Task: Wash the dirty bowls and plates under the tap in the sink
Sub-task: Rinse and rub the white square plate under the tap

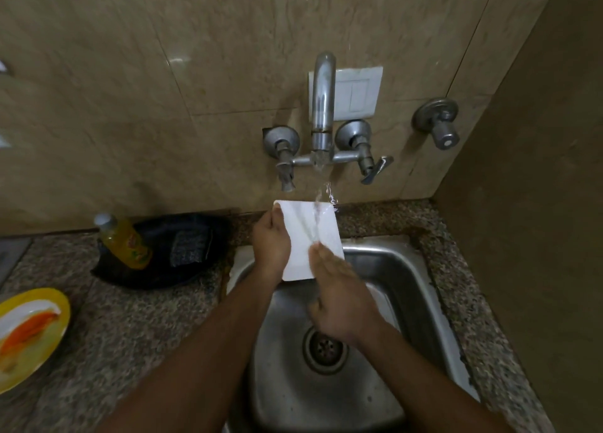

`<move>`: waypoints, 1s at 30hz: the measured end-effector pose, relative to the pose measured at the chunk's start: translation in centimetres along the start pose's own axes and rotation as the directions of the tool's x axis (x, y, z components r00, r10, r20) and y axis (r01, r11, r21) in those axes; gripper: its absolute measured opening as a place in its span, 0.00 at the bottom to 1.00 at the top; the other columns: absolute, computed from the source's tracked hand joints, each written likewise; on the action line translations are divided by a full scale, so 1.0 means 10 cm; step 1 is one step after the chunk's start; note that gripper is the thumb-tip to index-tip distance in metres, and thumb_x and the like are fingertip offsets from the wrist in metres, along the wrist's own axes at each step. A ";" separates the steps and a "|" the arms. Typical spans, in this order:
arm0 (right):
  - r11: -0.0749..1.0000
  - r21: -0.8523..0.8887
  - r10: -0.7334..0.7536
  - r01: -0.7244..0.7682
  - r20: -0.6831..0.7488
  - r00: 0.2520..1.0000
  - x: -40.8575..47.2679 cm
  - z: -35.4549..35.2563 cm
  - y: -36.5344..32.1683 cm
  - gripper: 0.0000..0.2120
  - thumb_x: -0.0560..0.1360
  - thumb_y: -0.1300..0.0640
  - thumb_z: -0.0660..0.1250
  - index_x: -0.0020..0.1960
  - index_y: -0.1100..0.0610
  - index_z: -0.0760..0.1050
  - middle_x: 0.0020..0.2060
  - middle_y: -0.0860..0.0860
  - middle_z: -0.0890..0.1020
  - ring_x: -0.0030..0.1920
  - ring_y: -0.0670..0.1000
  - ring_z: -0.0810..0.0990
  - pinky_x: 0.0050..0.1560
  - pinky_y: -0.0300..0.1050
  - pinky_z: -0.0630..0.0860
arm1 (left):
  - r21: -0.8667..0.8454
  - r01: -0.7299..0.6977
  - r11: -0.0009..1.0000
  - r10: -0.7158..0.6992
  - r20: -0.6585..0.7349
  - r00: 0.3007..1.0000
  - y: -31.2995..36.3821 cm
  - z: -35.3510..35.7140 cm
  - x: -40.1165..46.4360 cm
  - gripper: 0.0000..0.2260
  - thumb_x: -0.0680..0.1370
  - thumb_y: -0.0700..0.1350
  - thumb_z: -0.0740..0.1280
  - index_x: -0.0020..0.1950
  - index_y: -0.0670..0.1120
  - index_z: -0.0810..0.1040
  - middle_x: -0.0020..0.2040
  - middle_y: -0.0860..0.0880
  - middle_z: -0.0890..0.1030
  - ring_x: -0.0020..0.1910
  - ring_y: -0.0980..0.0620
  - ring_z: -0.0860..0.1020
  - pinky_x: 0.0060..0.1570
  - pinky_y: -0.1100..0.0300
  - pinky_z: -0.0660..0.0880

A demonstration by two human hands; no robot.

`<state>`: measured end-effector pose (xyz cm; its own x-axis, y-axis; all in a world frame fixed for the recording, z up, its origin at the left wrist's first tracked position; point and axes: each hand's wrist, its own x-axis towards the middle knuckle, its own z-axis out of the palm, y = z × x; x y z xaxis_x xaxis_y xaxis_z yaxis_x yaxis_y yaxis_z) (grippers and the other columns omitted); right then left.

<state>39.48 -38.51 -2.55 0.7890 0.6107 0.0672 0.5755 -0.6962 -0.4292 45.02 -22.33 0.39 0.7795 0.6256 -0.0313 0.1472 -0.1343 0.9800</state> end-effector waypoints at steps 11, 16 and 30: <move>0.982 -0.181 -0.043 0.051 0.051 0.998 -0.09 -0.04 0.11 0.43 0.70 0.50 0.61 0.81 0.57 0.48 0.80 0.53 0.48 0.80 0.50 0.46 0.79 0.53 0.45 | -0.068 0.069 0.995 -0.063 0.096 0.993 -0.02 0.07 -0.02 0.13 0.84 0.48 0.60 0.42 0.48 0.79 0.37 0.56 0.79 0.37 0.63 0.76 0.40 0.69 0.71; 0.991 -0.136 0.008 -0.017 -0.065 0.998 0.05 -0.01 0.02 0.38 0.70 0.61 0.62 0.79 0.59 0.57 0.79 0.55 0.57 0.78 0.53 0.56 0.77 0.54 0.54 | -0.160 0.201 0.966 -0.180 0.136 0.974 0.17 0.18 -0.07 0.15 0.83 0.53 0.59 0.61 0.48 0.79 0.50 0.56 0.79 0.51 0.55 0.78 0.46 0.68 0.70; 0.976 -0.211 -0.075 0.058 -0.071 0.995 0.11 -0.19 0.21 0.40 0.71 0.55 0.67 0.80 0.55 0.55 0.79 0.52 0.58 0.78 0.51 0.56 0.77 0.52 0.57 | -0.230 0.548 0.804 -0.436 0.400 0.806 0.19 0.31 -0.09 0.22 0.79 0.64 0.60 0.52 0.47 0.82 0.44 0.46 0.87 0.44 0.45 0.85 0.45 0.51 0.82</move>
<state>42.00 -39.99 -1.64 0.7570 0.6329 0.1628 0.6530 -0.7231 -0.2251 46.44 -25.52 1.72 0.8078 0.2559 -0.5310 0.4058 0.4118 0.8159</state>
